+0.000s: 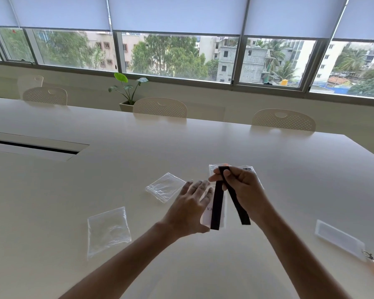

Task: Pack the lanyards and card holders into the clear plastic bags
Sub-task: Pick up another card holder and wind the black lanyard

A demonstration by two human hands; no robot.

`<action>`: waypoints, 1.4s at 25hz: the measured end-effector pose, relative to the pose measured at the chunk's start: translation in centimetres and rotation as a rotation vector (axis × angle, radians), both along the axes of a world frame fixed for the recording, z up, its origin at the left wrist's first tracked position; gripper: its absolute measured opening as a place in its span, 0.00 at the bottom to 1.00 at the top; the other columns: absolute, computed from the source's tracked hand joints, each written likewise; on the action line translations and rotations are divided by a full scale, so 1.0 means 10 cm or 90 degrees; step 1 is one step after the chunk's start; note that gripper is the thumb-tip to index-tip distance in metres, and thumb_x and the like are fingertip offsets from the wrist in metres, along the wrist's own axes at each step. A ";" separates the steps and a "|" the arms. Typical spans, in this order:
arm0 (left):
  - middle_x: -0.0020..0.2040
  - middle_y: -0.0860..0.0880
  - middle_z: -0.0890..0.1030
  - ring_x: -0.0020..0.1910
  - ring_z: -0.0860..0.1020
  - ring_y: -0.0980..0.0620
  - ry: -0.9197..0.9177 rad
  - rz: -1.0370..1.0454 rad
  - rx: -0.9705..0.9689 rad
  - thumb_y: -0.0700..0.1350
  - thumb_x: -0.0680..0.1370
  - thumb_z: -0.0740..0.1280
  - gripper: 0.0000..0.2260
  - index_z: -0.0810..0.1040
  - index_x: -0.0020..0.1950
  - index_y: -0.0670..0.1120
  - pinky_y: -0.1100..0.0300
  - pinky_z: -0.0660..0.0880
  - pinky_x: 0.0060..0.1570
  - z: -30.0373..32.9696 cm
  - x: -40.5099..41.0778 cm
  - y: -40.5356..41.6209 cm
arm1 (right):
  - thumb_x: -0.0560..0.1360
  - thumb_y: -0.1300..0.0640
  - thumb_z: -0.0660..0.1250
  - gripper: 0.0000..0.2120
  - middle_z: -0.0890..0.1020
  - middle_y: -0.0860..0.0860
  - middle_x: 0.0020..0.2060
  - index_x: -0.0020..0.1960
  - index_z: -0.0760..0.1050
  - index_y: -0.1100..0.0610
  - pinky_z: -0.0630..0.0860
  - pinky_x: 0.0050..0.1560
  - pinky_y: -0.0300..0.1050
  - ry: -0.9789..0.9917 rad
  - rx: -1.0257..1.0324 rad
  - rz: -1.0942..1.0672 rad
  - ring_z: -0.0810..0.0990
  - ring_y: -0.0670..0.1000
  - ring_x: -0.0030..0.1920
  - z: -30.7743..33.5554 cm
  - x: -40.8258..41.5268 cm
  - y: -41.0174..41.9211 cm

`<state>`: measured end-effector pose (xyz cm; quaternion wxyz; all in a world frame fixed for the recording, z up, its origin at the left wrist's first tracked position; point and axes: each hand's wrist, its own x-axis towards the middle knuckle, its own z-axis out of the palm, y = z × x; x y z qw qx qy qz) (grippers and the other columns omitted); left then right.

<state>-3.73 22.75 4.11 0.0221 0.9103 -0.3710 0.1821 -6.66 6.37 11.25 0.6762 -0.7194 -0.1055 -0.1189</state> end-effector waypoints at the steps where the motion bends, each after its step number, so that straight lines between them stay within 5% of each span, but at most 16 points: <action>1: 0.73 0.39 0.64 0.73 0.62 0.42 -0.019 -0.019 -0.005 0.64 0.63 0.72 0.45 0.65 0.72 0.41 0.46 0.52 0.74 0.02 -0.01 0.01 | 0.80 0.66 0.57 0.11 0.85 0.60 0.43 0.50 0.79 0.65 0.77 0.47 0.44 -0.003 -0.021 -0.014 0.80 0.55 0.41 -0.01 0.04 -0.02; 5: 0.68 0.40 0.71 0.68 0.69 0.42 -0.082 -0.105 -0.035 0.66 0.60 0.73 0.44 0.70 0.68 0.40 0.44 0.60 0.71 0.08 -0.06 0.03 | 0.80 0.66 0.59 0.11 0.85 0.60 0.45 0.52 0.79 0.69 0.79 0.45 0.36 0.013 -0.049 -0.017 0.85 0.47 0.43 -0.05 0.17 -0.10; 8: 0.69 0.40 0.71 0.68 0.69 0.42 -0.097 -0.129 -0.071 0.66 0.62 0.72 0.44 0.70 0.68 0.39 0.45 0.59 0.72 0.09 -0.06 0.07 | 0.80 0.65 0.60 0.11 0.87 0.51 0.37 0.51 0.80 0.69 0.76 0.43 0.31 0.025 -0.052 -0.010 0.85 0.44 0.40 -0.10 0.25 -0.15; 14: 0.69 0.40 0.71 0.68 0.69 0.42 -0.078 -0.097 -0.117 0.68 0.63 0.71 0.44 0.69 0.69 0.39 0.45 0.60 0.71 0.12 -0.07 0.09 | 0.80 0.58 0.60 0.16 0.84 0.52 0.33 0.42 0.81 0.66 0.77 0.40 0.37 0.088 0.026 -0.048 0.82 0.48 0.35 -0.32 0.32 -0.20; 16: 0.70 0.40 0.70 0.70 0.68 0.43 -0.037 -0.061 -0.154 0.68 0.62 0.72 0.47 0.67 0.70 0.39 0.45 0.58 0.72 0.14 -0.07 0.10 | 0.79 0.51 0.59 0.24 0.77 0.59 0.32 0.41 0.75 0.74 0.72 0.39 0.46 0.121 0.060 -0.051 0.74 0.56 0.34 -0.47 0.30 -0.16; 19: 0.72 0.41 0.68 0.72 0.64 0.45 0.012 -0.004 -0.183 0.67 0.61 0.73 0.48 0.64 0.72 0.40 0.48 0.56 0.73 0.19 -0.01 0.13 | 0.76 0.44 0.57 0.31 0.74 0.58 0.33 0.41 0.74 0.74 0.65 0.35 0.44 0.133 0.084 -0.058 0.69 0.54 0.34 -0.74 0.21 -0.05; 23: 0.72 0.43 0.67 0.72 0.64 0.47 0.040 0.041 -0.193 0.68 0.60 0.71 0.49 0.64 0.72 0.40 0.51 0.56 0.73 0.19 0.04 0.15 | 0.77 0.41 0.54 0.28 0.76 0.49 0.22 0.27 0.78 0.55 0.66 0.28 0.34 0.126 0.110 -0.082 0.71 0.44 0.24 -0.97 0.09 0.13; 35: 0.72 0.42 0.68 0.72 0.63 0.47 0.073 0.135 -0.241 0.71 0.58 0.70 0.52 0.64 0.73 0.41 0.53 0.53 0.72 0.06 0.13 0.15 | 0.77 0.55 0.66 0.12 0.76 0.52 0.28 0.36 0.79 0.57 0.65 0.35 0.38 0.122 0.054 -0.025 0.69 0.47 0.30 -1.22 -0.03 0.13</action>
